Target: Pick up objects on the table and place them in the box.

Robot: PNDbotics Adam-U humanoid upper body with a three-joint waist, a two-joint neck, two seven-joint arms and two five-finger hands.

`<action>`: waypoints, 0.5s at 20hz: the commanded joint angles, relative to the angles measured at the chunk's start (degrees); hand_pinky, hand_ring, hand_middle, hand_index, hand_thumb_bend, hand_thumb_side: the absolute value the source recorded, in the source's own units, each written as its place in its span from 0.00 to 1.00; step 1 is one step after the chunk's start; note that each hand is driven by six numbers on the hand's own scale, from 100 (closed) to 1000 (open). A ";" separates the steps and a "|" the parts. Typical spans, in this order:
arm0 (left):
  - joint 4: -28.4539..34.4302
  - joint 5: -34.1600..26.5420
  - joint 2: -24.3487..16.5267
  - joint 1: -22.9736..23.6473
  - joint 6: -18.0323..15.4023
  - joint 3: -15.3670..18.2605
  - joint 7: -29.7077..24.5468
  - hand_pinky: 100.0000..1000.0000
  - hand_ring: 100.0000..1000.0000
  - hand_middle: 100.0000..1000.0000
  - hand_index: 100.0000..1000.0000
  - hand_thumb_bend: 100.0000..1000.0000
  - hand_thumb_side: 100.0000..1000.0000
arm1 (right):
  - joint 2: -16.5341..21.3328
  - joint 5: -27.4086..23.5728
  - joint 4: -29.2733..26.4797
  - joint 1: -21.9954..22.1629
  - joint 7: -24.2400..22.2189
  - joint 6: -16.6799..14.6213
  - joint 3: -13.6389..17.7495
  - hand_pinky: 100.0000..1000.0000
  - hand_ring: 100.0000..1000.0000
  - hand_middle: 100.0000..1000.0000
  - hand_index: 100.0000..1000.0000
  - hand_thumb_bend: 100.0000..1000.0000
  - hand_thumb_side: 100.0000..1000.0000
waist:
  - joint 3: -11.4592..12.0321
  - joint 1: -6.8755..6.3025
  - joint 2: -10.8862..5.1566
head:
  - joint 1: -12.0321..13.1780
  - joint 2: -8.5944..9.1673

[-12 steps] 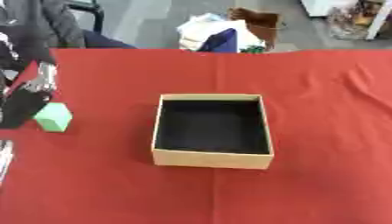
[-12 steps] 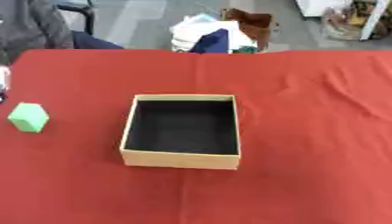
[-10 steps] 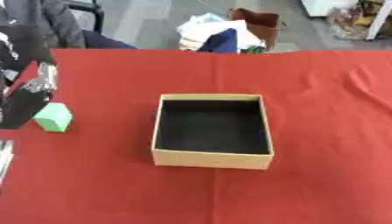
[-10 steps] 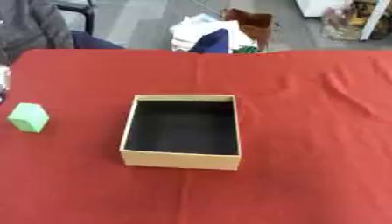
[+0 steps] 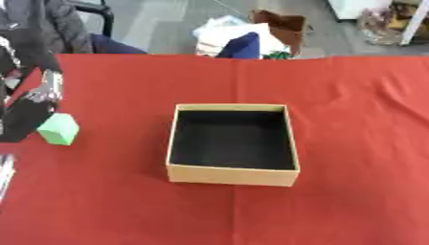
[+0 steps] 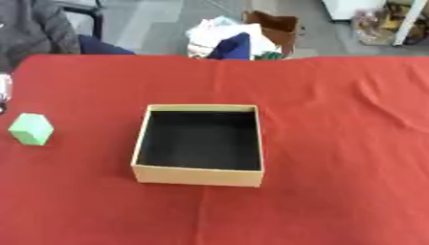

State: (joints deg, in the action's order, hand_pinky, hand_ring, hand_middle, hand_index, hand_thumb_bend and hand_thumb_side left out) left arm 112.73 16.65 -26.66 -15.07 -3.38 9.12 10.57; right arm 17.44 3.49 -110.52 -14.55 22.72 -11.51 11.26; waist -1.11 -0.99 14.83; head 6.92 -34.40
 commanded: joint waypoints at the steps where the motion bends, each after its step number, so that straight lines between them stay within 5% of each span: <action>1: 0.84 0.04 -1.71 -0.26 -0.06 0.67 -0.40 0.61 0.65 0.62 0.74 0.00 0.35 | 1.24 0.26 -0.84 -0.32 -0.02 0.05 0.15 0.59 0.73 0.76 0.88 0.00 0.47 | 0.02 0.02 -0.77 | 0.04 0.58; 10: -0.17 0.27 -3.53 -0.11 -0.53 0.90 -3.35 0.63 0.67 0.64 0.76 0.03 0.29 | 1.13 0.22 -0.80 -0.19 0.16 0.02 0.23 0.59 0.73 0.76 0.87 0.00 0.48 | -0.11 -0.29 -0.64 | -0.08 0.42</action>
State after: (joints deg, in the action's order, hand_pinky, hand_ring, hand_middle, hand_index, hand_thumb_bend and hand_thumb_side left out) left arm 112.16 16.78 -27.92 -14.74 -3.74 9.30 7.90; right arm 17.44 3.49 -110.52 -14.52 22.74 -11.53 11.26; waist -1.17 -1.29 14.89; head 6.92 -34.40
